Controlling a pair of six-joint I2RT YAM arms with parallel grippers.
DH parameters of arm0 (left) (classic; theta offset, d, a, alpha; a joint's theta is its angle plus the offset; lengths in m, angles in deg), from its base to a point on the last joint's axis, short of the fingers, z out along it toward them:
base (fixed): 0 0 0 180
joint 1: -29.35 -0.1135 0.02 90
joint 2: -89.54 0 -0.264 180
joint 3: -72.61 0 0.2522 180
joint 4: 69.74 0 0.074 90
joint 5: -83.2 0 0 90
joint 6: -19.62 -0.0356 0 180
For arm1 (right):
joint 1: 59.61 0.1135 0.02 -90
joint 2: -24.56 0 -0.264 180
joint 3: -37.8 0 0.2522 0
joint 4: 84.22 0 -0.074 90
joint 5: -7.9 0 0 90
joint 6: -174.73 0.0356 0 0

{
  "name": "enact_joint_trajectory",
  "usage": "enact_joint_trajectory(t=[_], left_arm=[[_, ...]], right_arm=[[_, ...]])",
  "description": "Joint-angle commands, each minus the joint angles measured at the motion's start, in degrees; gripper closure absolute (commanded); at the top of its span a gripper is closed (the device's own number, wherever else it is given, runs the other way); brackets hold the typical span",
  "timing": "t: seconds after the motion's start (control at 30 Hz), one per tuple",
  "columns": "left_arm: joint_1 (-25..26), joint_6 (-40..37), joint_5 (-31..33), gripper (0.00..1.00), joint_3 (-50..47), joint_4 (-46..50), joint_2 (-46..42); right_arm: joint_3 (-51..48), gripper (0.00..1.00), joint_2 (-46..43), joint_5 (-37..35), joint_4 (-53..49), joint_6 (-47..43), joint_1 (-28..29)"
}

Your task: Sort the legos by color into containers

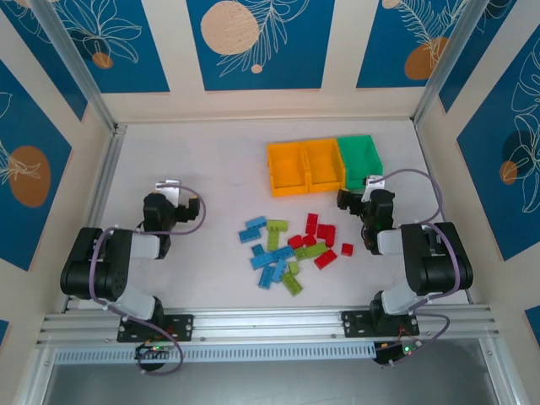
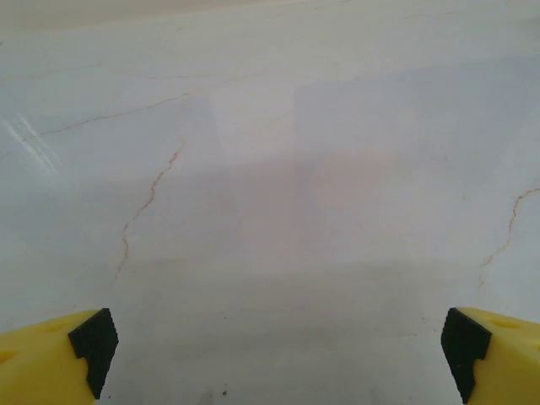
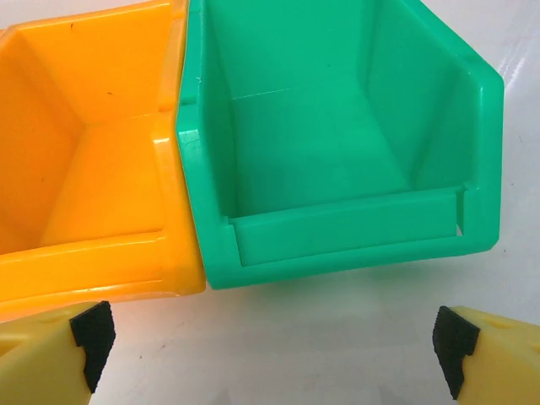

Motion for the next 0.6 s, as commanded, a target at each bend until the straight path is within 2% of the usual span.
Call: enact_joint_trajectory(t=[0.0, 0.57], left_arm=[[-0.5, -0.2, 0.4, 0.0, 0.8, -0.9, -0.2], [-0.5, -0.1, 0.4, 0.0, 0.9, -0.8, -0.2]], right_arm=[[0.9, 0.01, -0.7, -0.5, 2.0, -0.7, -0.1], [1.0, 0.01, -1.4, 0.7, 1.2, -1.0, -0.2]])
